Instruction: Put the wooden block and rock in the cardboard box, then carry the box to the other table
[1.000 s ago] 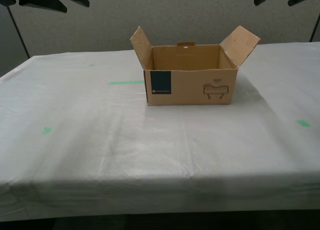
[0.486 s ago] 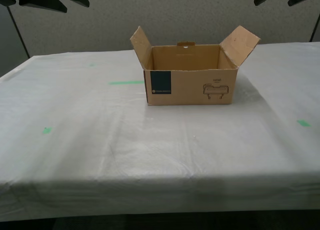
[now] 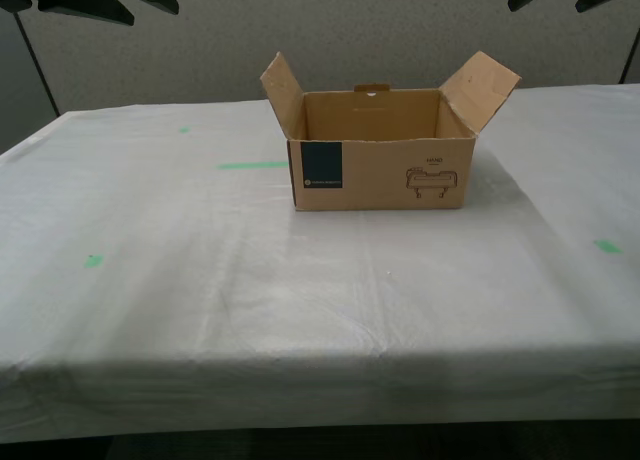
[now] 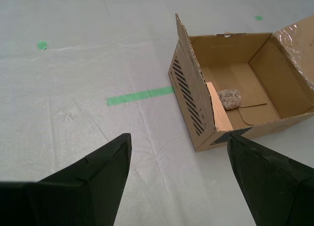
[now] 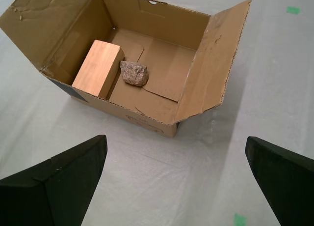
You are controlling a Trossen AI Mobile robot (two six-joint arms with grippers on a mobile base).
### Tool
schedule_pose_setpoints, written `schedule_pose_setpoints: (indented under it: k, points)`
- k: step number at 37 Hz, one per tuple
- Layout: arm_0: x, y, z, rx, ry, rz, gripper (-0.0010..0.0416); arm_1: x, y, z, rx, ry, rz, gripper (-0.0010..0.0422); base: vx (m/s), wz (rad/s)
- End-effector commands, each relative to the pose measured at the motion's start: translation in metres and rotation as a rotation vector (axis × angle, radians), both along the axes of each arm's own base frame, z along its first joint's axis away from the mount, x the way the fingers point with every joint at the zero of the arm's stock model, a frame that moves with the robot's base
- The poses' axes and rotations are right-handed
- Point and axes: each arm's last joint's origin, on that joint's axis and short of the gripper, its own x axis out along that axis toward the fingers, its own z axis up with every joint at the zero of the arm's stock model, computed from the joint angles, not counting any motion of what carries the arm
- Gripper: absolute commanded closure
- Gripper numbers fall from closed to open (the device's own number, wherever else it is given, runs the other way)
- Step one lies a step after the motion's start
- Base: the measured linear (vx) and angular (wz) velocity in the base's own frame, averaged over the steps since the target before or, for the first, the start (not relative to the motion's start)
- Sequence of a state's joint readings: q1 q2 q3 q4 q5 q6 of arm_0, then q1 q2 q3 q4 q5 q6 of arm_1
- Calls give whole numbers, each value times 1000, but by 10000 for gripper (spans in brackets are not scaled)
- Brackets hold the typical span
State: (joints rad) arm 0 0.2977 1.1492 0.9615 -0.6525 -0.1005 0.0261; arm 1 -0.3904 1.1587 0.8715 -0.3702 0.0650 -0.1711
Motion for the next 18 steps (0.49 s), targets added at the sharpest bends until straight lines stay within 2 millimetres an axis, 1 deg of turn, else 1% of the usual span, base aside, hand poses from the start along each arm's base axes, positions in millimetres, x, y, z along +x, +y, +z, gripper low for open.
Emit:
schedule_pose_setpoints:
  k: [1, 18]
  points:
    - [0, 0, 0, 0, -2, -1, 12, 0, 0, 0, 2, -4, -1, 149, 0, 0]
    - [0, 0, 0, 0, -2, -1, 13, 0, 0, 0, 3, -3, -2, 149, 0, 0]
